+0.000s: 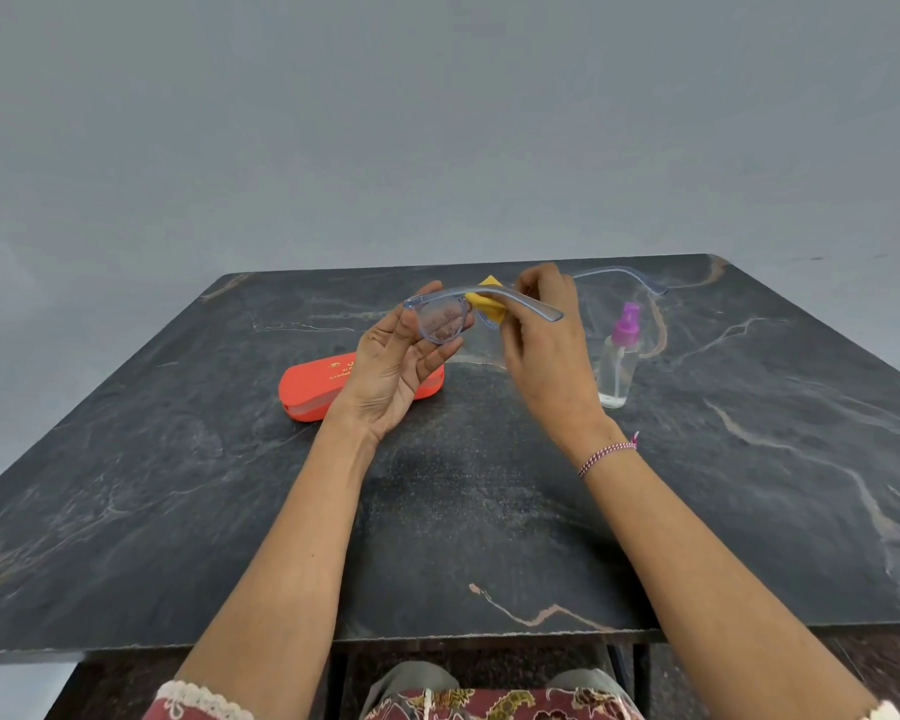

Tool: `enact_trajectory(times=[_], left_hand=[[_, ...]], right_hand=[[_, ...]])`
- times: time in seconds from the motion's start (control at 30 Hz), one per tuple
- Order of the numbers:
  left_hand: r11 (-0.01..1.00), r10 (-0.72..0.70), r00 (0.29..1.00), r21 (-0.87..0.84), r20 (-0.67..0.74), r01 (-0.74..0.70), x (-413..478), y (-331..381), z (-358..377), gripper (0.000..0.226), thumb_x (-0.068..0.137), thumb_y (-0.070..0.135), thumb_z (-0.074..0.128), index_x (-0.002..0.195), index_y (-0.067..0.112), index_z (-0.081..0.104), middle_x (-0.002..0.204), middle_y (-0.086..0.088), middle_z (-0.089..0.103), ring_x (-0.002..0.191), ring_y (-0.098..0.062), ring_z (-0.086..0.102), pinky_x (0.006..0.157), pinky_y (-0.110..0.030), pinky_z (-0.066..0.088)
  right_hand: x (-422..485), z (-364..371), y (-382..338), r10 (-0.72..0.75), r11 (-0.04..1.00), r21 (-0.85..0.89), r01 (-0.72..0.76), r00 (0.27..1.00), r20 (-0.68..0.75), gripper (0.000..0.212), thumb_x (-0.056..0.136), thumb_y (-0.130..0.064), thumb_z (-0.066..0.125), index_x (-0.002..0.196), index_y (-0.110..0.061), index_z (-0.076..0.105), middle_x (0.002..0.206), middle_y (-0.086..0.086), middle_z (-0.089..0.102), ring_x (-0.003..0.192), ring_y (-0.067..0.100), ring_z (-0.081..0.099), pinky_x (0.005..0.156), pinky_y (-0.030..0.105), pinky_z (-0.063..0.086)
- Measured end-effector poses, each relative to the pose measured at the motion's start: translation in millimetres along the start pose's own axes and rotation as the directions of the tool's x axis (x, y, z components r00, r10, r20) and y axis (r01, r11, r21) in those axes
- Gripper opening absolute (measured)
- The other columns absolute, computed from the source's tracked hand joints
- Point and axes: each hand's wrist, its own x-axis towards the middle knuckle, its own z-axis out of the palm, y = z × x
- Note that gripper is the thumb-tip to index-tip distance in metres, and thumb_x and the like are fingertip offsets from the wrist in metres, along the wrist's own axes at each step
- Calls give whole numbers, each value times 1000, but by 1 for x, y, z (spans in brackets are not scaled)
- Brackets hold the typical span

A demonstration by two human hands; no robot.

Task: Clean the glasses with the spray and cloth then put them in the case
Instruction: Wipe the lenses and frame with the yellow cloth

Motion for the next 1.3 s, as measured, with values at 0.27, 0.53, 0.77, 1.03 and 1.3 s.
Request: enact_trajectory(times=[0.27,0.53,0.77,1.03,1.3], left_hand=[[1000,1,999,1,-32,-1,-1,1,0,59,60,41,80,110,13,65,109,-16,69,99,-26,68,71,-24,58],[1000,12,999,10,-48,-11,-3,4,4,64,54,46,83,105,14,64,101,-14,71,92,-23,70,69,-23,58],[1000,22,999,5,-50,-22,-3,4,3,67,53,48,84,107,14,62,102,-14,71,92,-23,70,71,-22,58],[998,32,994,-51,-105,-37,0,6,-1,72,50,49,85,108,13,60,102,-18,70,91,-22,70,70,-22,57],[989,-21,996,-145,-85,8,-2,5,3,70,47,41,89,103,9,61,101,-23,69,92,-27,70,72,-25,58]], right_hand=[[1,0,-5,-38,999,-33,40,998,51,35,79,12,53,107,-4,66,96,16,52,88,28,48,74,29,44],[-1,4,-5,-60,995,-82,62,998,25,39,78,12,58,113,-3,64,95,18,53,86,30,50,74,29,44],[0,2,-2,-69,992,-101,72,997,37,39,77,12,59,113,-1,64,96,18,55,88,32,51,74,32,47],[-4,6,-8,-148,984,-86,157,983,108,33,88,-11,60,120,-3,58,106,15,55,93,28,49,83,32,44],[1,6,2,-282,926,-263,272,959,-1,18,86,-9,62,102,-2,67,90,10,62,76,28,52,67,33,50]])
